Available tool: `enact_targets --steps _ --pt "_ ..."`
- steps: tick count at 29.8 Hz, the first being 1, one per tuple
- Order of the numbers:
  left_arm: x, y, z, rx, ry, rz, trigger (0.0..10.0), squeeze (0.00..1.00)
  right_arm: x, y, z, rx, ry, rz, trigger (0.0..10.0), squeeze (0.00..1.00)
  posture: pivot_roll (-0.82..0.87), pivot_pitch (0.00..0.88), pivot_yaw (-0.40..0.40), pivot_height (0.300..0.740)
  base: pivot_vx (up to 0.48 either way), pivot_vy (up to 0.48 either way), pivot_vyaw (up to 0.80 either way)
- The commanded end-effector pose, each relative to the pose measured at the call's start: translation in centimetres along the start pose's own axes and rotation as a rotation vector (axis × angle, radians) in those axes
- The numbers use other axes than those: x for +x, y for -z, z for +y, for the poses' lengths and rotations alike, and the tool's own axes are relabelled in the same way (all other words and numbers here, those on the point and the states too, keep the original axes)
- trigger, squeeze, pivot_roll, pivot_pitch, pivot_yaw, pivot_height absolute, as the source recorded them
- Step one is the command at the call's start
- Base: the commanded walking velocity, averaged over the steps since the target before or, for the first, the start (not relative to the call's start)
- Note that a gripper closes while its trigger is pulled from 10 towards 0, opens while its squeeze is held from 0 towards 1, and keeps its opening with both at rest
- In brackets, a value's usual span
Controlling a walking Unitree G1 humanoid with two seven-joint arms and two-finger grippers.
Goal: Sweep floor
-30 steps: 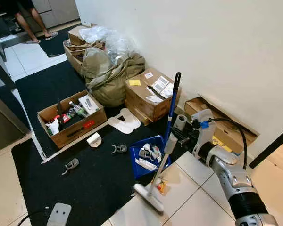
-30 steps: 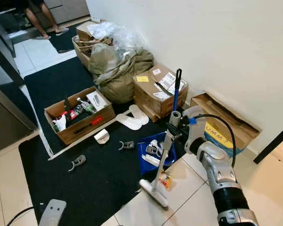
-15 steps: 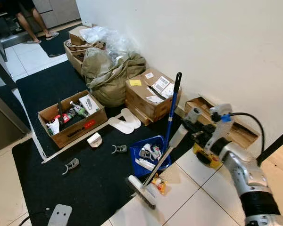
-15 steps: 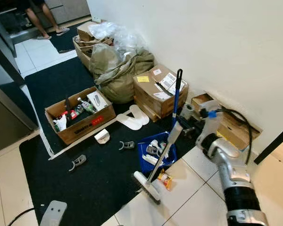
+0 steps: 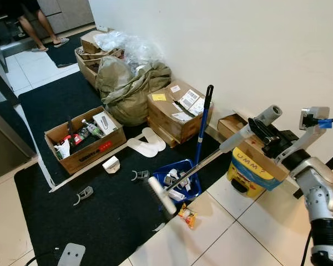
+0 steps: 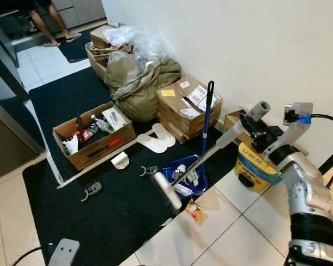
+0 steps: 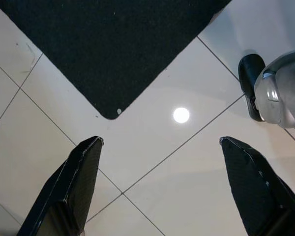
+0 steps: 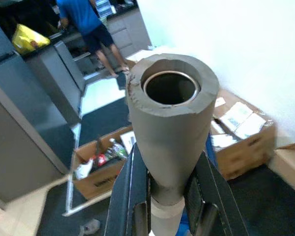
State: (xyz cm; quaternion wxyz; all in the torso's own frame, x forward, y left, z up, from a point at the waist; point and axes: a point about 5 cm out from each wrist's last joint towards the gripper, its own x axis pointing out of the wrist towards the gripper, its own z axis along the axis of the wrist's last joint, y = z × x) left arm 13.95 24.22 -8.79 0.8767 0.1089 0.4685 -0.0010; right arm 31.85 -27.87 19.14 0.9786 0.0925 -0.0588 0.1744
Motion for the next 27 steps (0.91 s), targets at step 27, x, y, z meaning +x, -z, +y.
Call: enact_targets --steps 27 --pt "-0.3 1.2 -0.3 0.019 0.019 0.043 10.0 0.00 -4.0 -0.1 -5.5 -0.300 0.247 0.265 10.0 0.00 0.00 0.105 0.076 0.740 0.000 0.000 0.00"
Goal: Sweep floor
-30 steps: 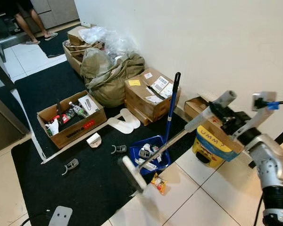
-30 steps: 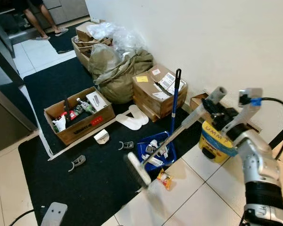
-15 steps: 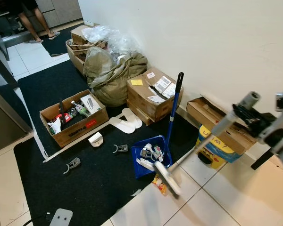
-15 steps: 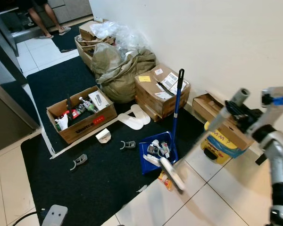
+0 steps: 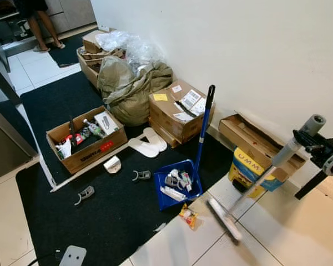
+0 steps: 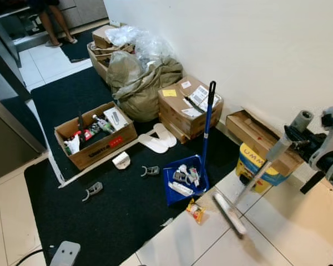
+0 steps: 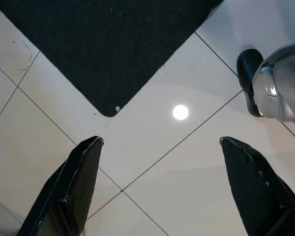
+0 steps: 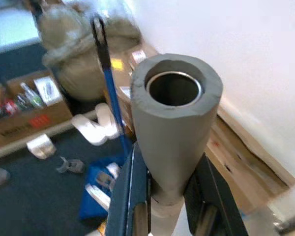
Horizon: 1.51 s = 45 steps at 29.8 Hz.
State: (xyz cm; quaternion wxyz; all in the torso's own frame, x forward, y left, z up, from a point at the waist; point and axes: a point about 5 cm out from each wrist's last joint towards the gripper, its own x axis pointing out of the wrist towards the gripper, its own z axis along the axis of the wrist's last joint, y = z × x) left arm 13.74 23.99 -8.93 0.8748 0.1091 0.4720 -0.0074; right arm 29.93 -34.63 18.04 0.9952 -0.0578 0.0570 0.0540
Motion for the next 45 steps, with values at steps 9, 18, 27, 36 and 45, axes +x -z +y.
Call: enact_targets --steps 9,18,27,36,45 --pt "-0.2 0.9 -0.1 0.015 0.010 0.033 10.0 0.00 2.0 1.2 2.9 -0.011 0.021 -0.053 10.0 0.00 0.00 0.107 0.079 0.740 0.000 0.000 0.00" --pt "-0.2 0.8 -0.2 0.012 0.012 0.032 10.0 0.00 3.6 1.1 5.6 0.055 0.037 -0.164 10.0 0.00 0.01 0.113 0.076 0.740 0.000 0.000 0.00" --pt "-0.3 1.1 -0.4 0.007 0.015 0.038 10.0 0.00 4.5 2.4 8.0 0.064 -0.027 -0.117 10.0 0.00 0.01 0.115 0.075 0.740 0.000 0.000 0.00" --pt "-0.3 1.2 -0.5 0.006 0.018 0.038 10.0 0.00 4.9 4.0 10.3 0.095 -0.068 -0.067 10.0 0.00 0.00 0.117 0.074 0.740 0.000 0.000 0.00" --pt "-0.3 1.2 -0.4 0.007 0.017 0.041 10.0 0.00 5.4 5.0 12.8 0.209 -0.112 -0.026 10.0 0.00 0.00 0.119 0.072 0.740 0.000 0.000 0.00"
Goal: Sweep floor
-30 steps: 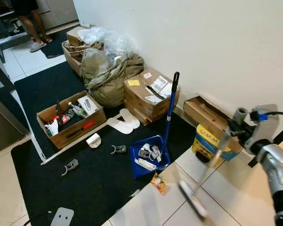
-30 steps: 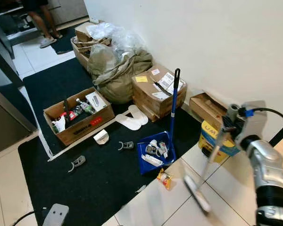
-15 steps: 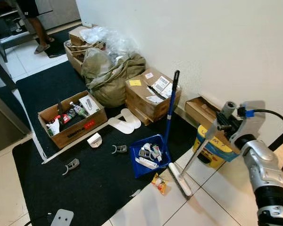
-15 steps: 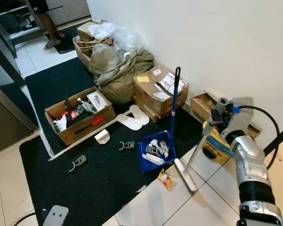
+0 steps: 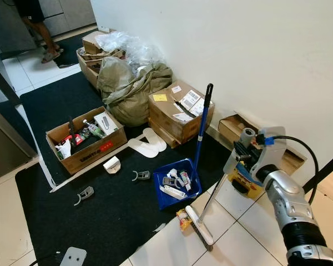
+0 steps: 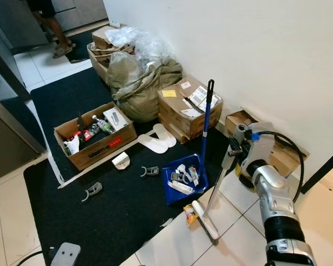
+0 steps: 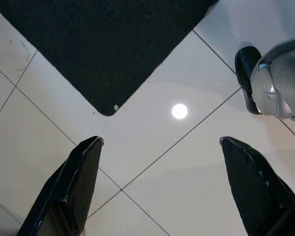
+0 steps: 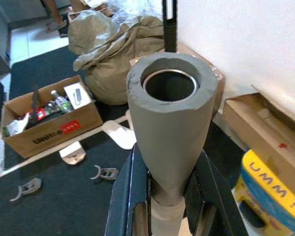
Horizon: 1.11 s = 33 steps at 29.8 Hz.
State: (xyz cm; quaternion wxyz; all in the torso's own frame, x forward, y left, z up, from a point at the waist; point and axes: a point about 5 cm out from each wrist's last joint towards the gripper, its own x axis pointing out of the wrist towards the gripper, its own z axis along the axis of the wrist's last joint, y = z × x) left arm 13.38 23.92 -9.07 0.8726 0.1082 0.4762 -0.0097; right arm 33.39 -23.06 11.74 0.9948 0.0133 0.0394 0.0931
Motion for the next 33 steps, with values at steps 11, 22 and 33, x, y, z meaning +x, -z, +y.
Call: enact_targets --steps 11,22,33 --pt "-0.1 0.8 -0.5 0.005 0.017 0.035 10.0 0.00 1.2 0.3 2.9 0.512 -0.038 -0.024 10.0 0.00 0.00 0.116 0.070 0.740 0.000 0.000 0.00" --pt "-0.2 0.9 0.0 0.006 0.013 0.040 10.0 0.00 1.3 0.2 2.9 0.542 -0.018 -0.020 10.0 0.00 -0.01 0.111 0.067 0.740 0.000 0.000 0.00" --pt "-0.1 0.6 0.2 0.012 0.002 0.043 10.0 0.00 1.0 0.3 6.0 0.420 -0.245 -0.027 10.0 0.00 -0.01 0.079 0.059 0.740 0.000 0.000 0.21"
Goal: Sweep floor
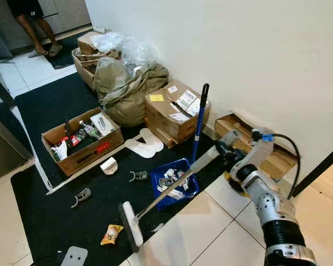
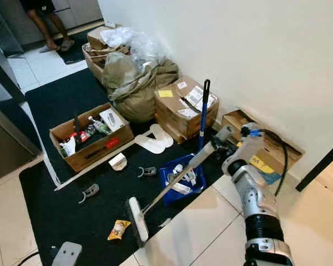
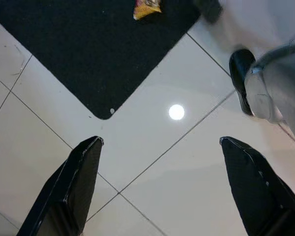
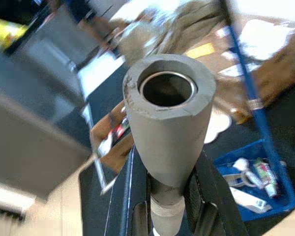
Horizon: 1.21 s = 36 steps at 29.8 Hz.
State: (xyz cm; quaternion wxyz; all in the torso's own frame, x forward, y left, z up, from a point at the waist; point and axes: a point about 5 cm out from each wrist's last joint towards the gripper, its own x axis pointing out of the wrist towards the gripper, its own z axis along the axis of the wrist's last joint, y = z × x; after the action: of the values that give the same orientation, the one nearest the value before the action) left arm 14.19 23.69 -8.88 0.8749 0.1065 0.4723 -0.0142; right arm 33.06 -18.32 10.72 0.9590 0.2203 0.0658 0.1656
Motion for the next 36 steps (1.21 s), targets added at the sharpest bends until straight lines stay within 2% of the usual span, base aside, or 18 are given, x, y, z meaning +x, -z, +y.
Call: enact_targets --steps 1,4,6,7,8,10,12,13,20,36 --pt "-0.4 1.4 0.3 0.010 -0.007 0.053 10.0 0.00 0.6 -0.3 1.5 0.001 -0.084 -0.029 10.0 0.00 -0.01 0.079 0.059 0.740 0.000 0.000 0.74" --pt "-0.2 1.0 0.3 0.018 -0.012 0.046 10.0 0.00 1.0 0.7 2.9 0.015 -0.142 -0.016 10.0 0.00 -0.01 0.063 0.062 0.740 0.000 0.000 0.74" --pt "-0.2 1.0 0.3 0.018 -0.012 0.046 10.0 0.00 1.0 0.7 2.9 0.015 -0.142 -0.016 10.0 0.00 -0.01 0.063 0.062 0.740 0.000 0.000 0.74" --pt "-0.2 0.8 0.3 0.028 -0.016 0.042 10.0 0.00 1.3 1.1 3.7 0.027 -0.168 -0.018 10.0 0.00 -0.01 0.058 0.065 0.740 0.000 0.000 0.74" --pt "-0.2 0.8 0.3 0.028 -0.016 0.042 10.0 0.00 1.3 1.1 3.7 0.027 -0.168 -0.018 10.0 0.00 -0.01 0.058 0.065 0.740 0.000 0.000 0.74" --pt "0.0 0.2 0.1 0.044 -0.025 0.030 10.0 0.00 1.7 2.4 6.2 0.063 -0.239 -0.021 10.0 0.00 -0.02 0.044 0.076 0.740 0.000 0.000 0.74" --pt "0.0 0.2 0.1 0.044 -0.025 0.030 10.0 0.00 1.7 2.4 6.2 0.063 -0.239 -0.021 10.0 0.00 -0.02 0.044 0.076 0.740 0.000 0.000 0.74" --pt "0.1 0.0 0.1 0.048 -0.027 0.026 10.0 0.00 1.8 2.9 6.9 0.073 -0.254 -0.019 10.0 0.00 -0.02 0.038 0.079 0.740 0.000 0.000 0.74" --pt "0.3 -0.8 0.0 0.042 -0.034 0.018 10.0 0.00 2.1 3.7 7.6 0.063 -0.272 -0.007 10.0 0.00 -0.03 0.000 0.084 0.740 0.000 0.000 0.74" --pt "0.6 -1.6 0.0 0.040 -0.037 0.017 10.0 0.00 2.7 3.1 7.4 0.049 -0.257 -0.039 10.0 0.00 -0.03 0.000 0.094 0.740 0.000 0.000 0.74"
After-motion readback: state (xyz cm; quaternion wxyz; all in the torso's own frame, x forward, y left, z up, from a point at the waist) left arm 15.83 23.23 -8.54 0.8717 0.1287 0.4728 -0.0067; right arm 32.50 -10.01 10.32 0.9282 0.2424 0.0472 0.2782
